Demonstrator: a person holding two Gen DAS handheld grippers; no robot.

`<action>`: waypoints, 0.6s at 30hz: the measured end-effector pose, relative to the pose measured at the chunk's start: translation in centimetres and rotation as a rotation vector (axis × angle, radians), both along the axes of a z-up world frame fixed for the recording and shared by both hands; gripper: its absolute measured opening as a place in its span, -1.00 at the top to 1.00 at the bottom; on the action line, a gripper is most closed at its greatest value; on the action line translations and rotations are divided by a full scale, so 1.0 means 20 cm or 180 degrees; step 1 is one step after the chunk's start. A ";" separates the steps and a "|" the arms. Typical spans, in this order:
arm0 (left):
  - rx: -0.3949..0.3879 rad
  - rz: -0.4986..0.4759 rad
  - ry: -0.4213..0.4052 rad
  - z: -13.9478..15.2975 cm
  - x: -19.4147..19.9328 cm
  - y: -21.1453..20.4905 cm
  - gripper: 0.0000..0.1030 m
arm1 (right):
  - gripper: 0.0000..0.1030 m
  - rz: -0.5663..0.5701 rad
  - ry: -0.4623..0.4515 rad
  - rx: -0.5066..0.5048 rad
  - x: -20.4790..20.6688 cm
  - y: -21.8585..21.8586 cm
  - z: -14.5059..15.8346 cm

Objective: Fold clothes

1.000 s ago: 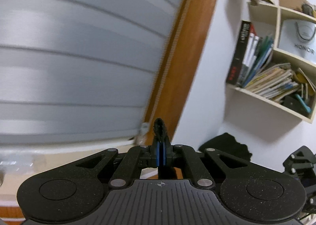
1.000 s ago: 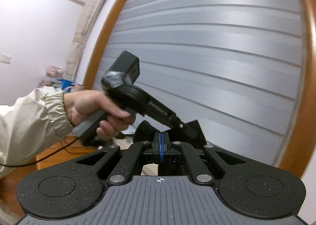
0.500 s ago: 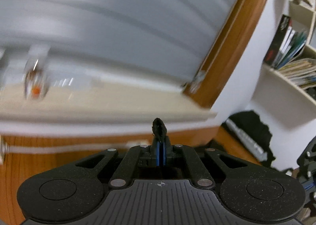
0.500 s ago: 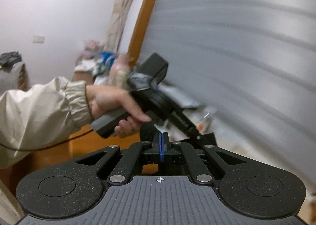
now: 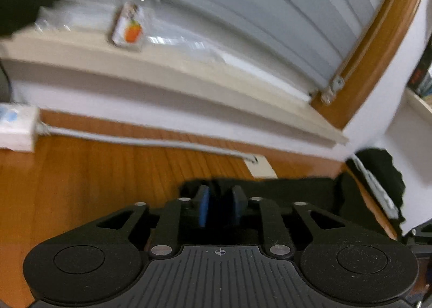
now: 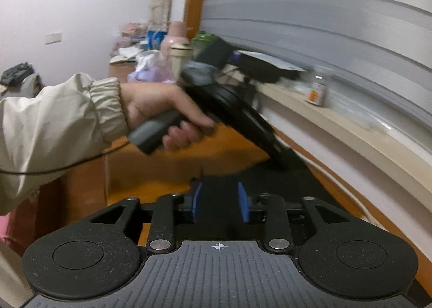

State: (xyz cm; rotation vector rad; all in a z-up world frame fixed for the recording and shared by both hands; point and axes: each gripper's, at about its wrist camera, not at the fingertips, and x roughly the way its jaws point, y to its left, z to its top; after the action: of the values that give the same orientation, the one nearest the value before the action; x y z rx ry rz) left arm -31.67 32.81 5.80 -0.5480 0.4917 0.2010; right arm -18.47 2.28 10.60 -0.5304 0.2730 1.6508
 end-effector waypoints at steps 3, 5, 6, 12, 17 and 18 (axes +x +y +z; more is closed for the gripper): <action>0.0403 0.0295 -0.0037 0.11 0.00 -0.07 0.13 | 0.26 -0.0208 -0.0058 0.0014 0.09 -0.21 -0.01; 0.0553 0.0280 -0.0103 0.15 0.02 -0.13 0.13 | 0.25 -0.0389 -0.0070 -0.0001 0.16 -0.37 -0.02; 0.0602 0.0262 -0.0147 0.18 0.04 -0.16 0.13 | 0.25 -0.0481 -0.0075 -0.0008 0.20 -0.45 -0.03; 0.0786 -0.0221 -0.0236 0.22 0.33 -0.44 -0.17 | 0.22 -0.1221 -0.0124 -0.0121 0.40 -0.97 -0.06; 0.0799 -0.0609 -0.0231 0.17 0.63 -0.64 -0.34 | 0.20 -0.1729 -0.0202 -0.0236 0.50 -1.27 -0.11; 0.0820 -0.0676 -0.0224 0.15 0.69 -0.68 -0.35 | 0.20 -0.1787 -0.0171 -0.0238 0.51 -1.32 -0.13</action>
State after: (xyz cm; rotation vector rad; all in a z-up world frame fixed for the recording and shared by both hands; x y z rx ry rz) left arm -17.84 19.30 8.78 -0.2479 0.4441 0.0404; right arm -8.25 -24.07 8.04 -0.4975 0.4040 1.0838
